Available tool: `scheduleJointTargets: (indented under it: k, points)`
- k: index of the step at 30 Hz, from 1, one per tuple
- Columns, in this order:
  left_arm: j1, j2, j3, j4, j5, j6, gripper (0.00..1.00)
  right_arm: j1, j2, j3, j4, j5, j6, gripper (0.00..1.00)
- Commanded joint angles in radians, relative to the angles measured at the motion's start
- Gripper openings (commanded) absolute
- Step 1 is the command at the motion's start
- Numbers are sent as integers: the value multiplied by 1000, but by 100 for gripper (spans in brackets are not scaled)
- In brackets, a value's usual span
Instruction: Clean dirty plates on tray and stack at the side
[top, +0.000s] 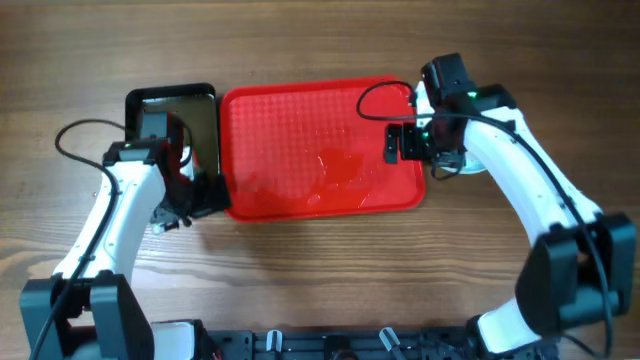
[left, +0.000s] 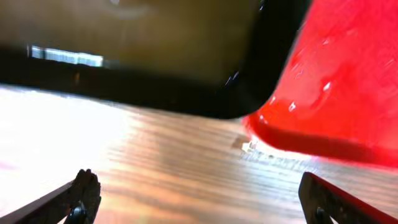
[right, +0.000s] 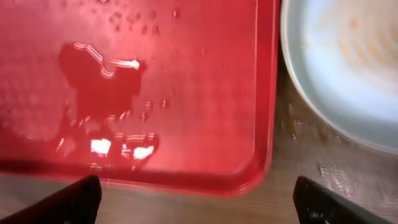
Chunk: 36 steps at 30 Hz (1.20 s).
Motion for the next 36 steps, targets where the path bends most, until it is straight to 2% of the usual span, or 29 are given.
scheduleJointTargets:
  k: [1, 3, 5, 7, 11, 13, 16, 20, 25, 29, 33, 36]
  points:
    - [2, -30, -3, -47, 23, 5, 100, 1, -177, -5, -55, 25, 23, 99]
    - [2, -105, -19, -32, 89, 70, 100, 2, -291, -21, -59, 39, 41, 100]
    - [2, -219, -55, 11, 88, 70, 100, 2, -402, -78, -32, 101, 55, 99]
    - [2, -467, -145, 84, 88, 70, 100, 2, -577, -198, 14, 134, 53, 99]
    - [2, -981, -249, 135, 84, 70, 100, 2, -894, -375, 90, 156, 49, 99]
    - [2, -1153, -249, 135, 84, 70, 100, 2, -972, -389, 79, 155, 47, 100]
    - [2, -1233, -249, 132, 84, 70, 100, 2, -973, -389, 70, 155, 48, 100]
    - [2, -1232, -249, 63, 84, 70, 100, 2, -927, -389, 70, 155, 48, 99]
    - [2, -1232, -249, -50, 84, 70, 100, 2, -817, -389, 70, 155, 48, 99]
    - [2, -1232, -249, -50, 84, 70, 100, 2, -701, -393, 75, 155, 48, 99]
    - [2, -1232, -249, -50, 84, 70, 100, 1, -801, -402, 103, 219, 45, 100]
    - [2, -1232, -249, -50, 84, 70, 100, 1, -994, -492, 295, 256, -17, 100]
